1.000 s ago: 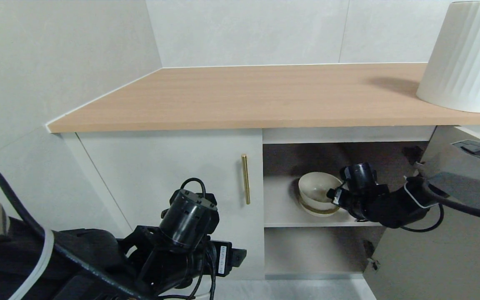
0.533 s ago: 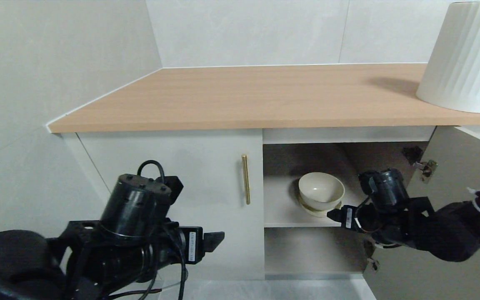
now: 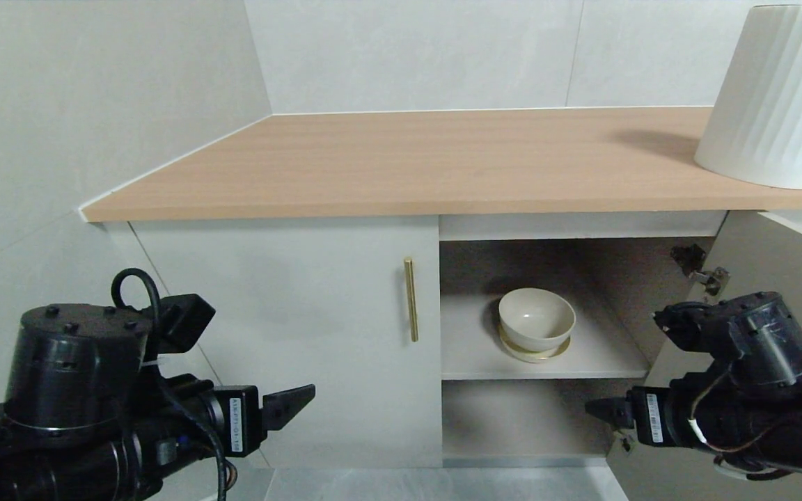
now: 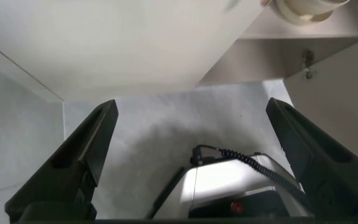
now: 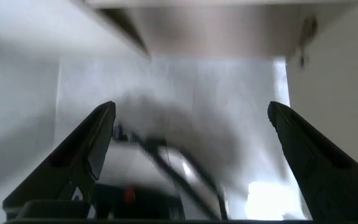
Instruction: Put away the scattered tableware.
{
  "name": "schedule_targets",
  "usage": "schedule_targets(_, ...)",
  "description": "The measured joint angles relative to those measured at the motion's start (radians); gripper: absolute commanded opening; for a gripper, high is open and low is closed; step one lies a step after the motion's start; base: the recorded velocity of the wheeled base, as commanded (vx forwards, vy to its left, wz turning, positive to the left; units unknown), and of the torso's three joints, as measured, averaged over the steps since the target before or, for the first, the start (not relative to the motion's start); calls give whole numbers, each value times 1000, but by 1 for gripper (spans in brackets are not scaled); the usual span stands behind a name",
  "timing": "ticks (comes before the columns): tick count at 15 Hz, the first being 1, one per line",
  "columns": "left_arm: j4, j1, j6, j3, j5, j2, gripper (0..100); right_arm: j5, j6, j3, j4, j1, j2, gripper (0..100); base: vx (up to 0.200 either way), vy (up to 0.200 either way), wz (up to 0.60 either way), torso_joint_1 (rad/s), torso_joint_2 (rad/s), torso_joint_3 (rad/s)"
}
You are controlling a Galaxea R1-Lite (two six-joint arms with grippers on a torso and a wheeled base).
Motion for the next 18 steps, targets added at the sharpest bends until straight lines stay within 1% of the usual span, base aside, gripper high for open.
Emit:
schedule_targets(1,-1,1,6,3,0,-7,100,21,0,-9,14,1,-29,100,0,0,0,0,0,0)
schedule_targets(5,-1,-2,7,10,2,3,100,20,0,-8,21,5,-69,100,0,0,0,0,0,0)
schedule_targets(12,0,-12,7,16,7,20,100,16,-4,-7,23,16,-79,100,-200,0,0,2,2,2)
schedule_targets(15,0,-14,7,16,6,24,100,16,-16,-9,61,17,-83,100,-200,0,0,2,1,-2)
schedule_targets(18,0,-14,7,16,7,31,100,16,-25,-8,66,18,-86,100,-200,0,0,1,1,-2)
